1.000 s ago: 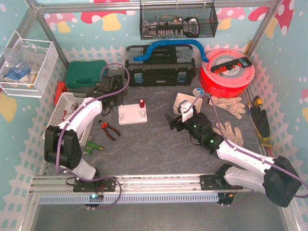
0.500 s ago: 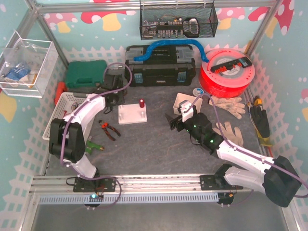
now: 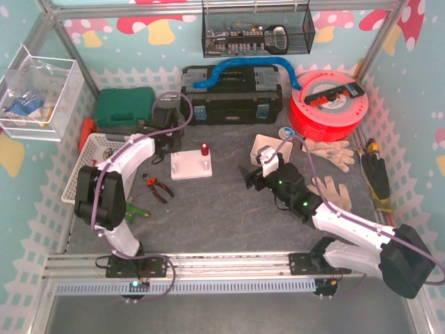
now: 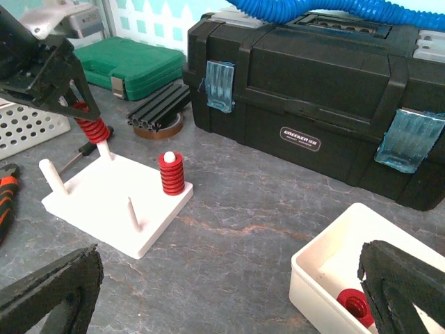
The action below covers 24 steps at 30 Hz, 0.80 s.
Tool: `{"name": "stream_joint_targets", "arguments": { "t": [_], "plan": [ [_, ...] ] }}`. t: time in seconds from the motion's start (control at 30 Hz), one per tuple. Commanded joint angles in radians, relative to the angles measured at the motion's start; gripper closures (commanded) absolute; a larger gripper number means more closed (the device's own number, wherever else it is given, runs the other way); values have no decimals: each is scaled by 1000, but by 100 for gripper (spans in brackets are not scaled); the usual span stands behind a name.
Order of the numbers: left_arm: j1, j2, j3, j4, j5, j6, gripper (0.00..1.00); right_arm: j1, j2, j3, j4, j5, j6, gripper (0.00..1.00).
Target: Install the large spring
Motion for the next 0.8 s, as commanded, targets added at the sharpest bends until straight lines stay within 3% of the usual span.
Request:
{"name": "stream_joint_targets", "arguments": {
  "t": [0.0,0.27,0.4,0.5,0.77],
  "plan": [
    [7,35,38,14,5,10,96,0,3,7,-11,10,2,0],
    [7,88,23,47,36,-12,78,0,23,20,-31,39,16,0],
    [7,101,14,65,47,-20,60,0,10,18,-41,69,15,0],
    [6,98,23,66,52,-23,53,0,10,24,-50,79,26,0],
    [6,-83,-26,84,35,-51,31,-5,-42,55,-140,219,91,0]
  ]
}}
